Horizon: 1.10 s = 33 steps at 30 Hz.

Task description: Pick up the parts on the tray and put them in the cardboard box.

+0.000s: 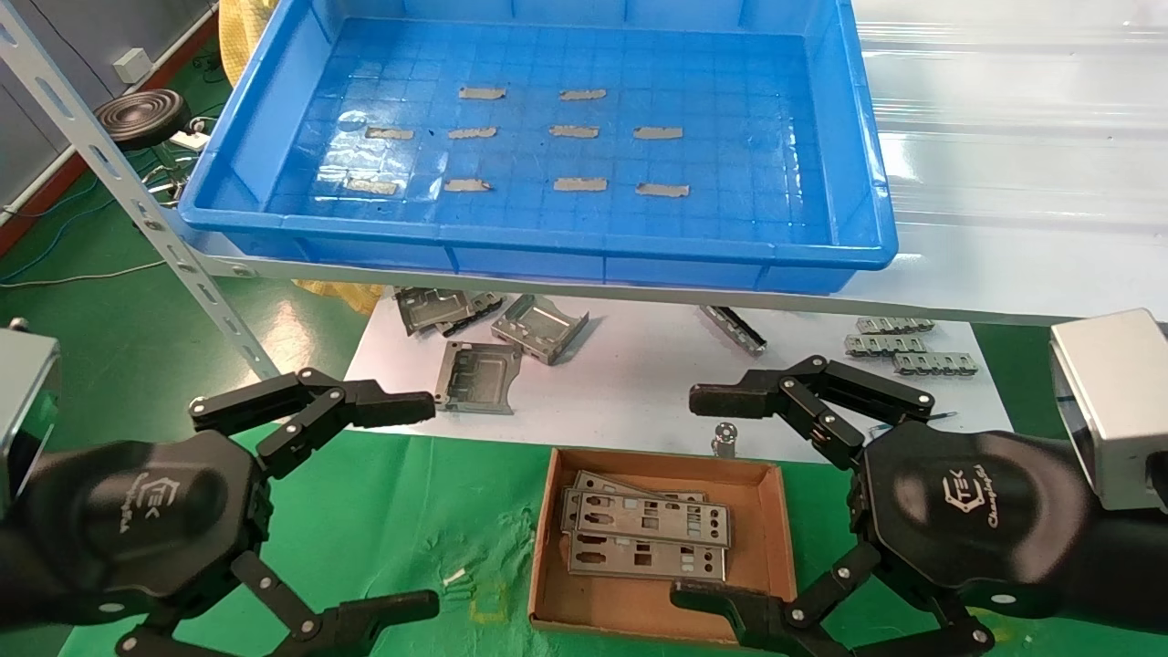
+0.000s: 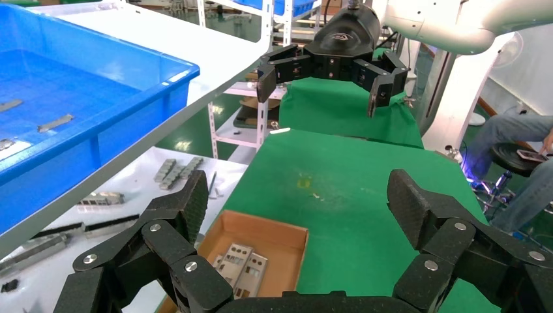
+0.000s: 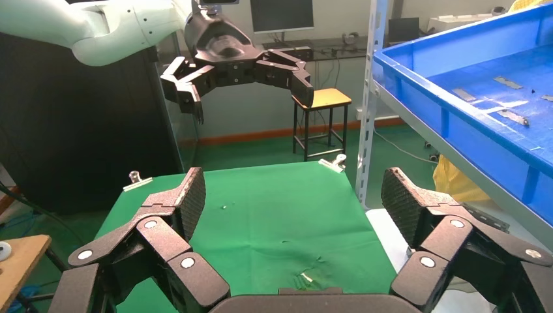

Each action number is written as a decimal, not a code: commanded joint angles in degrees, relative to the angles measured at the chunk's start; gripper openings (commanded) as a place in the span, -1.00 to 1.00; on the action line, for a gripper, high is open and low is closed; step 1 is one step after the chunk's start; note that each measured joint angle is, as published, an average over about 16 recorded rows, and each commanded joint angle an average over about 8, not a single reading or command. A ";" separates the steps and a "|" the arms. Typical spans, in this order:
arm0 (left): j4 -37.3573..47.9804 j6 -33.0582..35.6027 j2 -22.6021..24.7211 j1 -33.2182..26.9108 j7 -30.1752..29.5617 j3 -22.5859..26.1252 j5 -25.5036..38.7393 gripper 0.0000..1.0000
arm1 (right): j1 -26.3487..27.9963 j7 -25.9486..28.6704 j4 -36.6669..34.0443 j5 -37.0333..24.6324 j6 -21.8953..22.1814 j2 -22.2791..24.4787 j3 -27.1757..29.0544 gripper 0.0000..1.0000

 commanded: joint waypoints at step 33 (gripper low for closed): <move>0.00 0.00 0.00 0.00 0.00 0.00 0.00 1.00 | 0.00 0.00 0.00 0.00 0.00 0.00 0.00 1.00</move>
